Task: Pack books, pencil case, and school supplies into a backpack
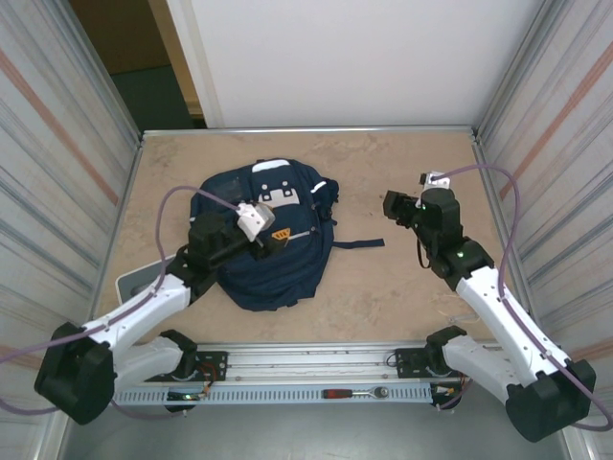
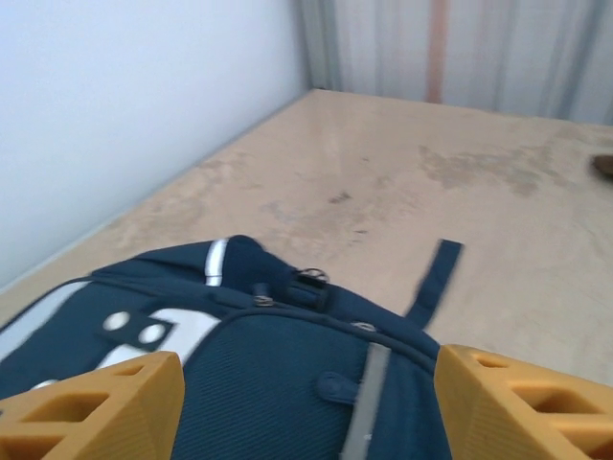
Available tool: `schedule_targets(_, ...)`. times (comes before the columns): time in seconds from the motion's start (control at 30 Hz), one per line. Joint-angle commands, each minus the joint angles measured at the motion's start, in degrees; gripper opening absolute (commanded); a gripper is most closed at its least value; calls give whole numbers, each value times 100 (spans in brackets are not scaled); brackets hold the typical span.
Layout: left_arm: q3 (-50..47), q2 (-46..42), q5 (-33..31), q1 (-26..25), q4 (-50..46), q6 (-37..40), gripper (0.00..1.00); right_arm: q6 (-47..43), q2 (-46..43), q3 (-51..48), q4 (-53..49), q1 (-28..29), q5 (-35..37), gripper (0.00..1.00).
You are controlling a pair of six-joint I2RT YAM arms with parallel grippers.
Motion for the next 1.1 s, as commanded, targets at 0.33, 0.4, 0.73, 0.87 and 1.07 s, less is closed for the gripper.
schedule_targets(0.33, -884, -1363, -2928, 1443, -125, -2101, 84, -139, -878, -385, -160, -572, 1072, 95)
schedule_targets(0.4, -1035, -1546, -2966, 1671, -104, -2307, 87, -92, -911, -497, -141, -685, 1069, 100)
schedule_targets(0.73, -1114, -1138, -3666, 2006, -122, -1933, 98, -68, -350, -1379, 779, -1324, 1222, 99)
schedule_targets(0.87, -921, -431, -3933, 2083, -54, -1586, 99, -806, 96, -2064, 2141, -1380, 1093, 99)
schedule_targets(1.07, -927, 1107, -3334, 2114, 1311, -610, 99, -1577, 1260, -2655, 4139, -1546, 433, 99)
